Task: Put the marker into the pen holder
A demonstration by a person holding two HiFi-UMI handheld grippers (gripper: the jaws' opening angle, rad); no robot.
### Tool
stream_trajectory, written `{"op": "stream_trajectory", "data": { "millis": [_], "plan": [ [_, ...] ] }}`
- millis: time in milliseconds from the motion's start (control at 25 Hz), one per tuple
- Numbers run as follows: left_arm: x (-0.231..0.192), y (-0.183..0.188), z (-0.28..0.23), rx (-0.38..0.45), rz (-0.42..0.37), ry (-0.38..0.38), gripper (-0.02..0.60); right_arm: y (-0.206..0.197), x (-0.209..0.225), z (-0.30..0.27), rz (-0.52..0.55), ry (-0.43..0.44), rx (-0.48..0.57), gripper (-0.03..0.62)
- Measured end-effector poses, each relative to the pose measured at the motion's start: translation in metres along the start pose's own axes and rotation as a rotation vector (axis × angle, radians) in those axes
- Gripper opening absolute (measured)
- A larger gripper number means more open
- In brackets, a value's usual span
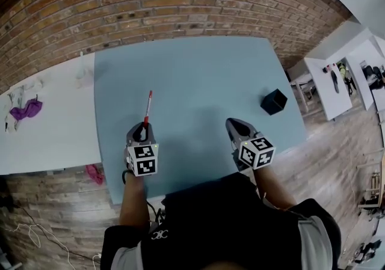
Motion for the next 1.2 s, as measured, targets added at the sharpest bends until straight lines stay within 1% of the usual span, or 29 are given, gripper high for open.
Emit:
{"op": "stream_trajectory", "data": {
  "millis": [160, 280, 440, 560, 680, 760, 840, 960, 1080, 1200],
  "plan": [
    [0.033, 0.008, -0.01, -0.004, -0.031, 0.025, 0.066, -0.002, 0.03, 0.007, 0.008, 0.03, -0.001, 0.005],
    [0.066, 0.016, -0.018, -0.001, -0.033, 0.013, 0.066, -0.003, 0.059, 0.016, -0.006, 0.046, 0.016, 0.005],
    [0.112, 0.028, -0.036, -0.005, -0.072, 0.005, 0.066, -0.013, 0.102, 0.031, -0.027, 0.058, 0.041, 0.005],
    [0.148, 0.046, -0.047, 0.004, -0.103, -0.005, 0.066, -0.02, 0.136, 0.05, -0.045, 0.064, 0.059, 0.005],
    [0.189, 0.06, -0.061, 0.01, -0.132, -0.017, 0.066, -0.021, 0.171, 0.076, -0.052, 0.077, 0.103, 0.005],
    [0.219, 0.066, -0.071, 0.008, -0.165, -0.019, 0.066, -0.025, 0.198, 0.094, -0.058, 0.075, 0.132, 0.005],
    [0.247, 0.07, -0.079, 0.006, -0.196, -0.008, 0.066, -0.034, 0.229, 0.11, -0.08, 0.065, 0.149, 0.005],
    [0.287, 0.077, -0.086, 0.005, -0.222, 0.027, 0.066, -0.053, 0.279, 0.13, -0.106, 0.064, 0.154, 0.005],
    [0.329, 0.082, -0.088, -0.005, -0.244, 0.059, 0.066, -0.066, 0.329, 0.153, -0.138, 0.074, 0.139, 0.005],
    [0.371, 0.089, -0.075, -0.019, -0.274, 0.079, 0.066, -0.069, 0.367, 0.181, -0.187, 0.095, 0.112, 0.005]
  ]
}}
Point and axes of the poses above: the fingertips, and each gripper's own axes: z backward along the fingers, x to its right, y out of its top, the point moved 6 cm from there along z, backward along the fingers, and after that the axes turned 1 degree about z, right-handed, at the moved point
